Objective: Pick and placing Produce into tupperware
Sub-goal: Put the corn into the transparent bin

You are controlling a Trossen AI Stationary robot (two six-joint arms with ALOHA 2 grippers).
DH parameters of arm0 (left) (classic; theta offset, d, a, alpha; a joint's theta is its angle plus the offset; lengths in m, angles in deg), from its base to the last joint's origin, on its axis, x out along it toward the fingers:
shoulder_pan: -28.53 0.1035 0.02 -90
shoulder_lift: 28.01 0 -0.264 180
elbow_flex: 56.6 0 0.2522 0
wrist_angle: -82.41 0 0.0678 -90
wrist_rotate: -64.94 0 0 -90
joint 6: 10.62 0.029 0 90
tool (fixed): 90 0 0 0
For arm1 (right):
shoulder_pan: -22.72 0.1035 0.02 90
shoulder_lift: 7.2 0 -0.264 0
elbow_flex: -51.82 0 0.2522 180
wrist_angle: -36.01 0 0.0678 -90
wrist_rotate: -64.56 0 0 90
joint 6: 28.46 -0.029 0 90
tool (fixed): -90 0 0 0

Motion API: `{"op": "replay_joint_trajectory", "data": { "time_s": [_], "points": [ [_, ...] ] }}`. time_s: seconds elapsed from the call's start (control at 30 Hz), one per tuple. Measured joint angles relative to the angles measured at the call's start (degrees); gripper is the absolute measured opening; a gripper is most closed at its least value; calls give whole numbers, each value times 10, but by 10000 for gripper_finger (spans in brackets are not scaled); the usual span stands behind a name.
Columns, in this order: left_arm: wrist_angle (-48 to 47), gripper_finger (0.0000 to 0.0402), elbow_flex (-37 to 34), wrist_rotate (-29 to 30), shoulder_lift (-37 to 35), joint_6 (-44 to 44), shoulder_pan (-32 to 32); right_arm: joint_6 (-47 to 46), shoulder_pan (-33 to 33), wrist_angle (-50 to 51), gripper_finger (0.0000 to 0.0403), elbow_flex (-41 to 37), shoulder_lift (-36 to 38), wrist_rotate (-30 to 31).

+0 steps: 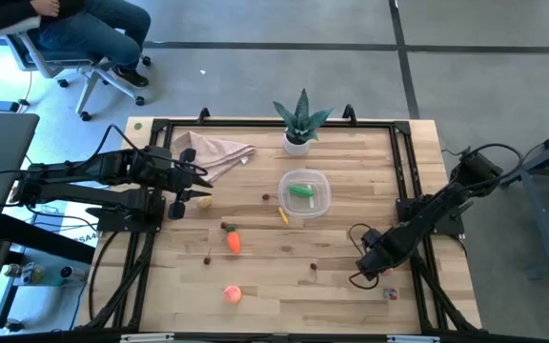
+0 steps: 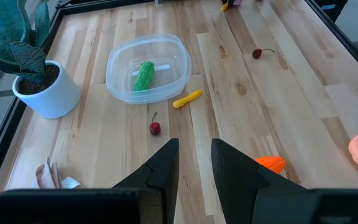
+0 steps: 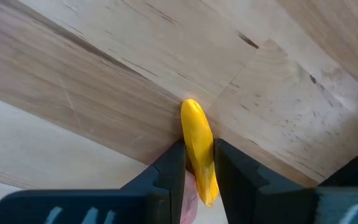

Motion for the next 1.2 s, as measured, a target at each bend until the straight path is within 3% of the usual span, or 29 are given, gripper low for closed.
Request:
{"op": "replay_joint_trajectory", "data": {
  "time_s": [0.5,0.93,1.2],
  "points": [
    [0,83,0,0,0,0,0,21,-26,64,75,61,21,135],
    [0,83,0,0,0,0,0,60,-52,108,79,86,22,51],
    [0,83,0,0,0,0,0,70,-45,124,79,81,23,41]
  ]
}}
